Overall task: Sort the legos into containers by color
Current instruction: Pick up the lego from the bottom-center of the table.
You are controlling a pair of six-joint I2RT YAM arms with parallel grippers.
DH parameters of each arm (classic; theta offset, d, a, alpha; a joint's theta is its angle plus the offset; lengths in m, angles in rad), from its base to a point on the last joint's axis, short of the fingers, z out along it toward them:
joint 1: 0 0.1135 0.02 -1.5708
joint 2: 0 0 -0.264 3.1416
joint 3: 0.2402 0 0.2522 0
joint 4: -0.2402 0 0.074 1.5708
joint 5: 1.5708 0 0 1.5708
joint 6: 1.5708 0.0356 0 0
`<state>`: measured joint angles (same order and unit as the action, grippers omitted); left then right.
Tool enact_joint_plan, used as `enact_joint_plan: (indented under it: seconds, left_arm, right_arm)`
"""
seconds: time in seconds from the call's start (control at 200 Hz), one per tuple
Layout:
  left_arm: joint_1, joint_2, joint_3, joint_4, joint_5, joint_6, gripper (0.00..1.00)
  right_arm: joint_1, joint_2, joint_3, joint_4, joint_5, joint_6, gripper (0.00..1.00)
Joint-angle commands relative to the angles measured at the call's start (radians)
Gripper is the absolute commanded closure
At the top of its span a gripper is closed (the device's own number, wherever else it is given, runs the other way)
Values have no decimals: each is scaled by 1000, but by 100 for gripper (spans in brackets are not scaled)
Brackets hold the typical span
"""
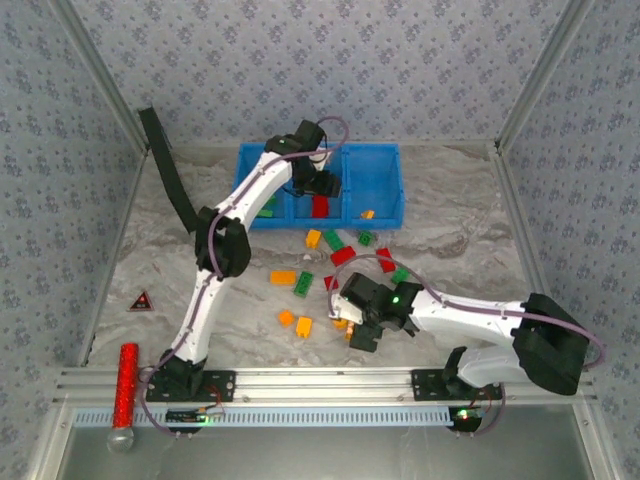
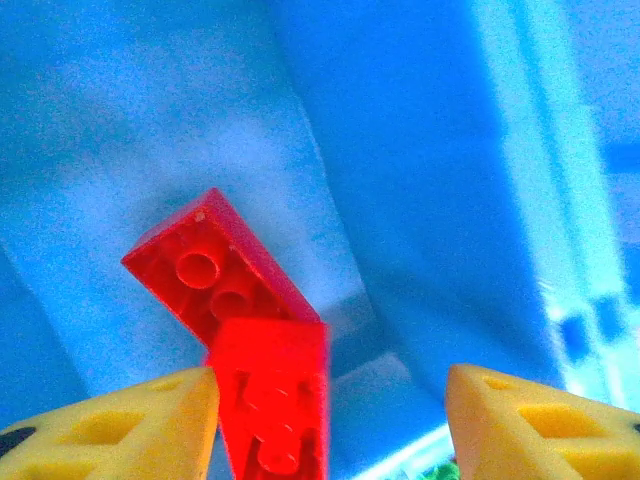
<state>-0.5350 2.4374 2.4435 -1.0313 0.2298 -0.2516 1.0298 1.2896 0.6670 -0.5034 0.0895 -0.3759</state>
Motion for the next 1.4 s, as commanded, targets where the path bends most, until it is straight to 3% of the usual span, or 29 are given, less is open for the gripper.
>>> enact_joint_plan:
  seconds: [0.0, 0.42, 0.665, 0.82, 0.905, 1.0, 1.065, 1.399]
  left_arm:
    - [-1, -107, -8, 13, 40, 18, 36]
    - [-3, -249, -156, 45, 22, 40, 34]
    - [-3, -289, -219, 62, 17, 43, 34]
    - [-3, -311, -249, 69, 15, 44, 34]
    - [-3, -324, -269, 74, 12, 46, 34]
    - [-2, -344, -298, 84, 8, 44, 34]
    - [-3, -361, -320, 92, 6, 44, 34]
    - [2, -467, -406, 118, -7, 45, 34]
  right_arm:
    - [-4, 22, 32, -4, -17, -23, 0]
    - [-7, 139, 68, 19, -26, -24, 2]
    - [-9, 201, 104, -5, -48, -32, 24]
    - [-13, 221, 112, -8, -39, -25, 28]
    - [-20, 227, 117, -14, -36, -24, 37]
    - [-35, 228, 121, -16, -18, -11, 58]
    - [-46, 223, 127, -30, -15, 2, 65]
    - [-135, 93, 172, -87, -96, 15, 81]
